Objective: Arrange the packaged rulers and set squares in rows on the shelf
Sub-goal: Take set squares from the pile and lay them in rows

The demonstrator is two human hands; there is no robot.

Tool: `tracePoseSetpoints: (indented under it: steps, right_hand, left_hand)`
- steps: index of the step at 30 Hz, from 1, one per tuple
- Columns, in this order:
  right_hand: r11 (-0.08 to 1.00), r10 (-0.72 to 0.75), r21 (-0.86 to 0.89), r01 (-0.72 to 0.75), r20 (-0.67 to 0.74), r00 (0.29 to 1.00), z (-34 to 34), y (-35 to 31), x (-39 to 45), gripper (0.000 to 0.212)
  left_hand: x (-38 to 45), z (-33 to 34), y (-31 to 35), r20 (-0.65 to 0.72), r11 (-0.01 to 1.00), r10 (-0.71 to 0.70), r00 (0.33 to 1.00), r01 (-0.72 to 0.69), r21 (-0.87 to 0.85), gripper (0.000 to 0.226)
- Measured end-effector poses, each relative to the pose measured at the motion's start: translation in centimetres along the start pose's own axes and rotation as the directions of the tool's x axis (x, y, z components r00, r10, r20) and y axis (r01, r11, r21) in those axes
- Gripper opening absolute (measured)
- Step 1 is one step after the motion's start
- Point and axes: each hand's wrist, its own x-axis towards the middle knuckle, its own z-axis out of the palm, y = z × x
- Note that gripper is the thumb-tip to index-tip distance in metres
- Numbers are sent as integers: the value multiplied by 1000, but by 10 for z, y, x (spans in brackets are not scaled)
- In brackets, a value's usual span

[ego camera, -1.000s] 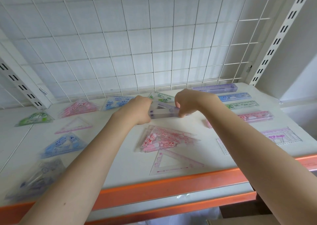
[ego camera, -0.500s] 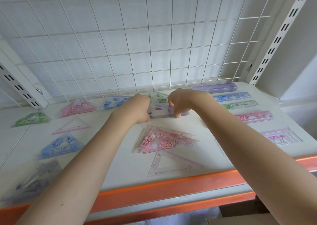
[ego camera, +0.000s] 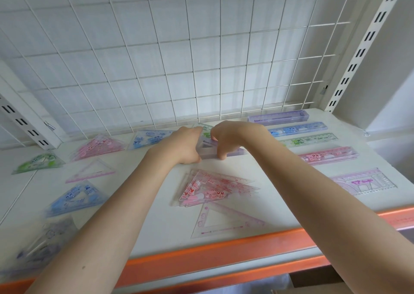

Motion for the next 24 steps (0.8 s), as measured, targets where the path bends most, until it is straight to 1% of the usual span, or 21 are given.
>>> tracePoseSetpoints:
  steps: [3, 6, 8, 13, 15, 20, 24]
  right_hand:
    - [1000, -7, -3, 7, 0, 1000, 0, -1, 0, 42]
    - [1000, -23, -17, 23, -19, 1000, 3, -1, 2, 16]
    - [999, -29, -27, 29, -33, 999, 5, -3, 2, 26]
    - [998, -42, -47, 40, -51, 998, 5, -6, 2, 29]
    - [998, -41, -49, 39, -48, 998, 5, -6, 3, 29]
    - [1000, -26, -16, 25, -48, 998, 6, -6, 2, 29]
    - [1000, -21, -7, 21, -44, 999, 9, -6, 1, 31]
  left_hand:
    - [1, -1, -1, -9, 999, 20, 1000, -20, -33, 83]
    - [2, -1, 1, -25, 999, 36, 999, -37, -23, 84]
    - [0, -1, 3, -38, 999, 36, 999, -36, -5, 80]
    - [-2, 1, 5, -46, 999, 27, 999, -25, 46, 58]
    - [-3, 1, 3, -39, 999, 18, 999, -16, 27, 59]
    - [-5, 0, 2, 9, 996, -10, 1000, 11, -94, 77]
    - [-5, 0, 3, 10, 992, -13, 1000, 14, -124, 76]
